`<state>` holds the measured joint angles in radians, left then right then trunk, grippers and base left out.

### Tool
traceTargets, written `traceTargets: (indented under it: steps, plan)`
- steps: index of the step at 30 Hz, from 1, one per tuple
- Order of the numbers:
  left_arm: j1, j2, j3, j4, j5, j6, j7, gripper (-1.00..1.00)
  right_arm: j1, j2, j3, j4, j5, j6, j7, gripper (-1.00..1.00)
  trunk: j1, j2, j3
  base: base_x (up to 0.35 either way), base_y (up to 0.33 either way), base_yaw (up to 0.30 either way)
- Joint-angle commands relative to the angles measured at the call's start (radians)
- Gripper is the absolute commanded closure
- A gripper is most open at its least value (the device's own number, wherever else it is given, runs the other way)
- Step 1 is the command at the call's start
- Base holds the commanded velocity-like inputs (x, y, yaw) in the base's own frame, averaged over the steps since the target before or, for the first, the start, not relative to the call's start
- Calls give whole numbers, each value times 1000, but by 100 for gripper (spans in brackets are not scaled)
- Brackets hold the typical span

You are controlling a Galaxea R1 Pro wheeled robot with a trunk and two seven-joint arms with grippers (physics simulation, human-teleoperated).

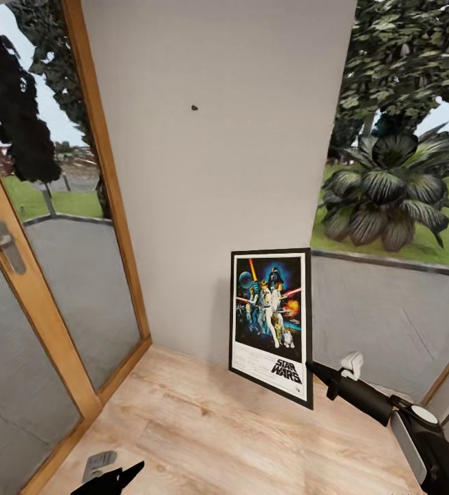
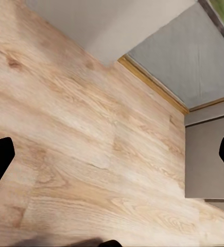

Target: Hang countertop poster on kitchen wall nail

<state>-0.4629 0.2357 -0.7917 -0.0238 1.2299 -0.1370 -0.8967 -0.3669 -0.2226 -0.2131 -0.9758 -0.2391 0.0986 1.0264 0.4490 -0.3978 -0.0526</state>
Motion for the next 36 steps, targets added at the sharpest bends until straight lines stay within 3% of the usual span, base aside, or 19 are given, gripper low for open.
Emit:
traceTargets:
  steps: [1,14,36]
  plan:
    - [0,1,-9,-1,5,-7,-1,-100,-1,0,-1,0,-9,14,7,100,1,-2,-2,182,199,-268]
    - [0,1,-8,-1,6,-10,-2,-100,-1,2,0,0,-9,14,7,100,1,-2,-2,36,143,-274]
    - [0,2,-5,-1,6,-9,-2,-100,-1,2,0,0,-9,13,7,100,1,-2,-2,23,309,-24]
